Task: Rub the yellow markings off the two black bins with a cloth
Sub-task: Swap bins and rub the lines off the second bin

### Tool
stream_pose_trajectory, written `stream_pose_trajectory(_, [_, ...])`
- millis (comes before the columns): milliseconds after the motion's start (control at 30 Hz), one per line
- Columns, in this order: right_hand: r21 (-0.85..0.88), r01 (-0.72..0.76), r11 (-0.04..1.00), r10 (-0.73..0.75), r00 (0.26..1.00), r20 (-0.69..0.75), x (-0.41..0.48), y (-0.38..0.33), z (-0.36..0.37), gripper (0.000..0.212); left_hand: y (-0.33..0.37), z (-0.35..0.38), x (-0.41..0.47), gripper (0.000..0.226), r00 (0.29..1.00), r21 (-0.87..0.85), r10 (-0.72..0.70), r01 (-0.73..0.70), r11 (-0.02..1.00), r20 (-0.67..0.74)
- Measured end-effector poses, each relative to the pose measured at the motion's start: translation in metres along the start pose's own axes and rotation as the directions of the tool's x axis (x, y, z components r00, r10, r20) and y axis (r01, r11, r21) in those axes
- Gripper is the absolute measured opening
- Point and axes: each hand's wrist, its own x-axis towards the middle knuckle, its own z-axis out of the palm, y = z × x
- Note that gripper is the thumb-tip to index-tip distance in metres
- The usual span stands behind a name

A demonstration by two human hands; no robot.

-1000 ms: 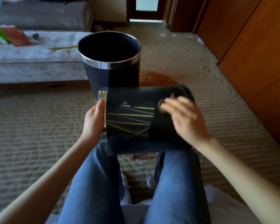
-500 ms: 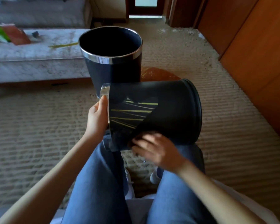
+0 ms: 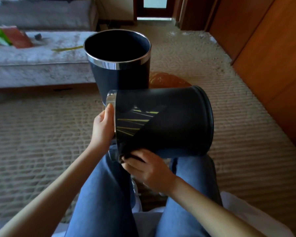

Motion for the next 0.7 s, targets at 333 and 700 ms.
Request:
stream_pose_trajectory(333, [-0.033, -0.555, 0.831, 0.542, 0.822, -0.175, 0.078, 0.115, -0.104, 0.035, -0.009, -0.003, -0.001, 0.042, 0.999, 0.007, 0.046, -0.046, 0.999, 0.012])
stream_pose_trajectory(700, [-0.048, 0.007, 0.999, -0.006, 1.000, 0.018, 0.045, 0.010, -0.031, 0.027, -0.007, -0.001, 0.001, 0.043, 0.994, 0.063, 0.107, -0.106, 0.992, -0.001])
